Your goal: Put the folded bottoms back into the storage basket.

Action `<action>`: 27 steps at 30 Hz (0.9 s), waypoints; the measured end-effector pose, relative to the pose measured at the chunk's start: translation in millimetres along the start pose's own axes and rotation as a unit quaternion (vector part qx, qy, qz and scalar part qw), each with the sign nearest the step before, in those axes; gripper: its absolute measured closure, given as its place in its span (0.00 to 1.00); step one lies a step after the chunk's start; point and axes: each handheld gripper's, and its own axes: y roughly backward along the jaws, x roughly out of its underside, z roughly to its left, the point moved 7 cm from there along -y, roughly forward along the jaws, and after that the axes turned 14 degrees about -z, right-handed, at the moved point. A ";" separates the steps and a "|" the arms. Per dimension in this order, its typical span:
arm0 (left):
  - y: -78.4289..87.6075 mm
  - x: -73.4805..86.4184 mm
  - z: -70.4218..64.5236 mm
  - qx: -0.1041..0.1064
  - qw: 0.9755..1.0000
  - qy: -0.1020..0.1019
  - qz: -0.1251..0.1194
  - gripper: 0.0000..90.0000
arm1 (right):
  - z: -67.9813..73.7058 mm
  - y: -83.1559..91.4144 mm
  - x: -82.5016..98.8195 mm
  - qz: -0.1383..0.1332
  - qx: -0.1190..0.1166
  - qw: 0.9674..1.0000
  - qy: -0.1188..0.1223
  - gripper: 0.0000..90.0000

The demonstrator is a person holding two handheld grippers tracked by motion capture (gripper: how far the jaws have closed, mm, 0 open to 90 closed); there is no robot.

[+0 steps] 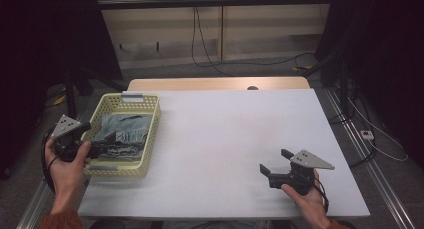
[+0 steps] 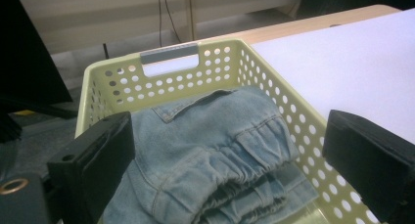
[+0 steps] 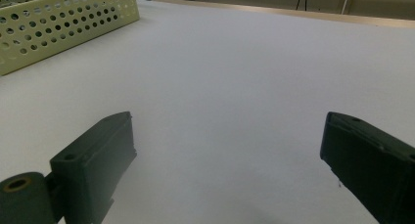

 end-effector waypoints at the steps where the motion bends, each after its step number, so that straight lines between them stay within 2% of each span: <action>1: 1.8 -0.6 -1.4 0.003 1.000 0.004 0.000 0.06 | 0.1 -0.2 0.1 0.000 0.000 1.000 0.000 0.06; 6: 8.2 -1.3 -8.1 0.013 1.000 0.001 0.000 0.06 | 0.4 -0.3 0.0 0.000 0.000 1.000 0.001 0.06; 8: 9.8 -1.1 -10.7 0.008 1.000 -0.008 0.000 0.06 | 0.5 -0.2 -0.1 0.000 0.000 1.000 0.001 0.06; 11: 12.0 -1.0 -17.2 0.017 1.000 0.003 -0.003 0.06 | 0.6 -0.2 -0.1 0.000 0.000 1.000 0.002 0.06; 12: 12.8 -0.6 -19.2 0.019 1.000 -0.001 0.000 0.06 | 0.5 0.0 -0.2 0.000 0.000 1.000 0.001 0.06; 14: 13.6 -0.1 -23.3 0.017 1.000 -0.008 0.003 0.06 | 0.4 -0.1 0.0 0.000 0.000 1.000 0.001 0.06; 17: 14.1 0.6 -27.6 0.011 1.000 -0.002 0.009 0.06 | 1.0 -0.2 -0.3 0.000 0.000 1.000 0.001 0.06; 27: 9.5 -2.5 -49.1 0.041 0.999 -0.005 0.003 0.06 | 2.1 -1.8 -0.7 0.000 -0.005 1.000 0.003 0.07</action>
